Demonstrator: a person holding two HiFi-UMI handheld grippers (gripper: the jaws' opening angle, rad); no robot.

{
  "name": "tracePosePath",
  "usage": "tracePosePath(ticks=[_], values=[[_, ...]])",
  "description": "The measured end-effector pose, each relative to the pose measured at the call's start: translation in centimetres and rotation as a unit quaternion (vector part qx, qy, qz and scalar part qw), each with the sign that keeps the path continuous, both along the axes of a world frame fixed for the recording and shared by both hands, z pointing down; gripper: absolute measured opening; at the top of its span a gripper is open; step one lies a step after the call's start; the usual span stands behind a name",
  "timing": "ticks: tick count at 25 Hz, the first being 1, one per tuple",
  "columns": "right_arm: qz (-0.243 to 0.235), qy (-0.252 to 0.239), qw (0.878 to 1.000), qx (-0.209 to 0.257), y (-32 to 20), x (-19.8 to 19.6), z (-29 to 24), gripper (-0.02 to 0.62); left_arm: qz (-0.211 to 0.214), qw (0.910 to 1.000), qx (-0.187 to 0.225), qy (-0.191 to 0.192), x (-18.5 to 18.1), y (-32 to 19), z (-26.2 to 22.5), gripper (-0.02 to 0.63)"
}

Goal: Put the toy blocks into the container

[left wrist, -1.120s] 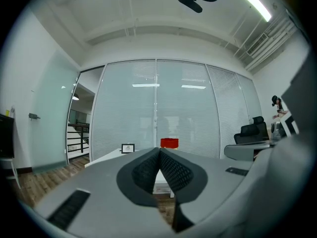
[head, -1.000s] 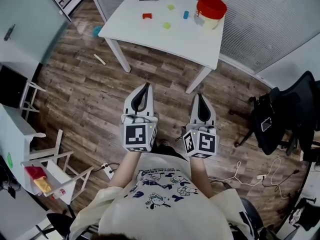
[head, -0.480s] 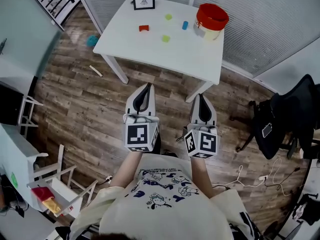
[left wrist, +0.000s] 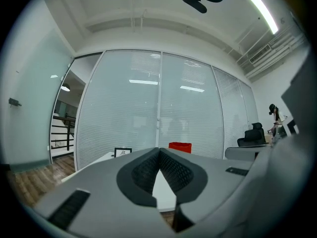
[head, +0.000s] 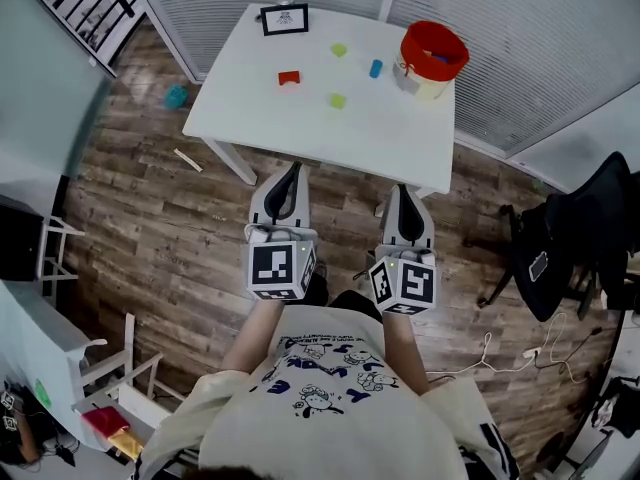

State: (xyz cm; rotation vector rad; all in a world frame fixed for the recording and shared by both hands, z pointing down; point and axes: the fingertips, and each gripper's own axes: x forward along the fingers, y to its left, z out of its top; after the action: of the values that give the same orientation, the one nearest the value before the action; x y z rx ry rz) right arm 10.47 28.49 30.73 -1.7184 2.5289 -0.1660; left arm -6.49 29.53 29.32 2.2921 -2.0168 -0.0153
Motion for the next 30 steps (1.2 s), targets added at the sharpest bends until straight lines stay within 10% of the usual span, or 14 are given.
tracePosePath(ticks=[30], values=[[0.0,0.018,0.999,-0.027,-14.1,-0.5,1.7,0.026,0.0,0.999,-0.039,0.019,-0.7,-14.2,2.9,0.032]])
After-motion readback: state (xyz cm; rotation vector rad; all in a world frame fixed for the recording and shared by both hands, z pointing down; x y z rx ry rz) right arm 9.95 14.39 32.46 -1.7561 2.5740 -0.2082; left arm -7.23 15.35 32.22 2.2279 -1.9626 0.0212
